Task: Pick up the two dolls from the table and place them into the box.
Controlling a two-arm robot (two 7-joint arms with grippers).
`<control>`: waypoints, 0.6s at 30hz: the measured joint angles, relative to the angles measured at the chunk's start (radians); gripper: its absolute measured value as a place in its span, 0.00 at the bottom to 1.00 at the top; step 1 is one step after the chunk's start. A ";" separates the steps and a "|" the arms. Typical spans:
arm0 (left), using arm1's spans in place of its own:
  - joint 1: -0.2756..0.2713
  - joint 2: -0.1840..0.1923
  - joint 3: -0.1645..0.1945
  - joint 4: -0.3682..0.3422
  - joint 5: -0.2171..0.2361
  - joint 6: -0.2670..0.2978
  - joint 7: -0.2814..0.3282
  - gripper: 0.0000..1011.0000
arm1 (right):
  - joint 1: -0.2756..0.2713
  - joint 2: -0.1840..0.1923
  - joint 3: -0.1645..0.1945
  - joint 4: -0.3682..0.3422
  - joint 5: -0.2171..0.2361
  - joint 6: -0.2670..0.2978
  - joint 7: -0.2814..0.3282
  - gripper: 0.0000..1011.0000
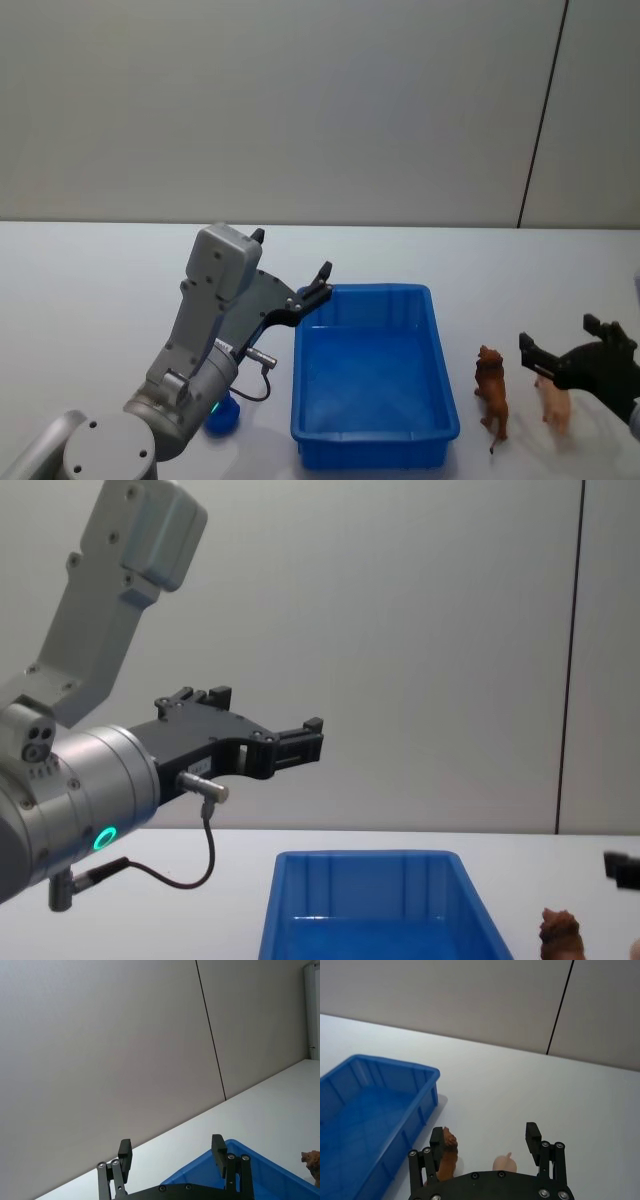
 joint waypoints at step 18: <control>0.000 0.000 0.000 0.000 0.000 0.000 0.000 0.99 | 0.030 -0.017 -0.009 0.083 -0.019 0.117 0.011 0.99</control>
